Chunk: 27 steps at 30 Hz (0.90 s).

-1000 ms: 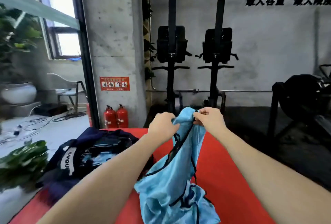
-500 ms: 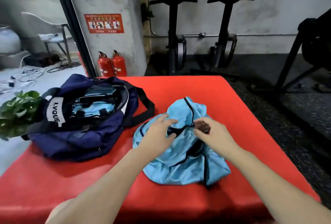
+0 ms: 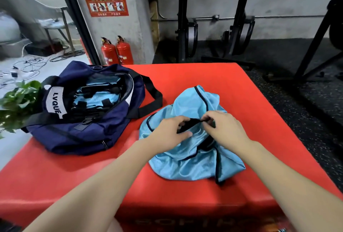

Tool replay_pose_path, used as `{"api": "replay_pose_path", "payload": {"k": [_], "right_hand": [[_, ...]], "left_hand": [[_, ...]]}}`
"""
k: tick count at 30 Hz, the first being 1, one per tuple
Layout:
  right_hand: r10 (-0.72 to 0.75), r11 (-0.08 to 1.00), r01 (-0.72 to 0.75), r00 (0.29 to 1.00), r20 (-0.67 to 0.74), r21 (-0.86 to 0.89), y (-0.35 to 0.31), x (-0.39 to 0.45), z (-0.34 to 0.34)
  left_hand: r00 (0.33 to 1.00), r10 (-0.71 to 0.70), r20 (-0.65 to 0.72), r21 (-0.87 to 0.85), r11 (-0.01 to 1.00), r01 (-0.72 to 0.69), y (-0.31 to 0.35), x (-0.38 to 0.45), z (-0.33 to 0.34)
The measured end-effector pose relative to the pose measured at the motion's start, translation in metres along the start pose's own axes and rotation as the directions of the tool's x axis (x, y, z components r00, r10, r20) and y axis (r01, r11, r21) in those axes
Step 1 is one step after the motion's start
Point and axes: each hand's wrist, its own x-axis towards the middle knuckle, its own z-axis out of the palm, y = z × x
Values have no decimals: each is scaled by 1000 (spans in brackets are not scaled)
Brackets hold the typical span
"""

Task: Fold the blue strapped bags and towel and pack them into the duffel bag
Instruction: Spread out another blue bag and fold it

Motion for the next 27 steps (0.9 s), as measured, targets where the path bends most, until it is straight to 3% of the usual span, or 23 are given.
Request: {"api": "replay_pose_path", "payload": {"k": [5, 9, 12, 15, 19, 23, 27], "right_hand": [[-30, 893, 94, 988, -150, 441, -15, -2, -9], [-1, 835, 113, 979, -204, 539, -15, -7, -11], [9, 814, 101, 982, -186, 572, -15, -8, -11], [27, 840, 63, 987, -157, 539, -13, -11, -8], [-5, 892, 41, 997, -81, 450, -9, -14, -2], [-70, 971, 50, 995, 74, 234, -7, -19, -2], [-71, 996, 55, 975, 212, 76, -3, -24, -1]], "left_hand": [[993, 33, -117, -294, 954, -66, 17, 11, -3], [982, 83, -167, -342, 930, -136, 24, 8, -11], [974, 42, -222, -407, 904, -132, 20, 9, -13], [959, -48, -278, -444, 892, -85, 15, 10, -16], [881, -161, -445, -428, 902, -52, 0, 18, -34], [776, -263, -574, -366, 929, 44, -19, 23, -60], [715, -381, -587, -445, 889, 108, -38, 27, -68]]}}
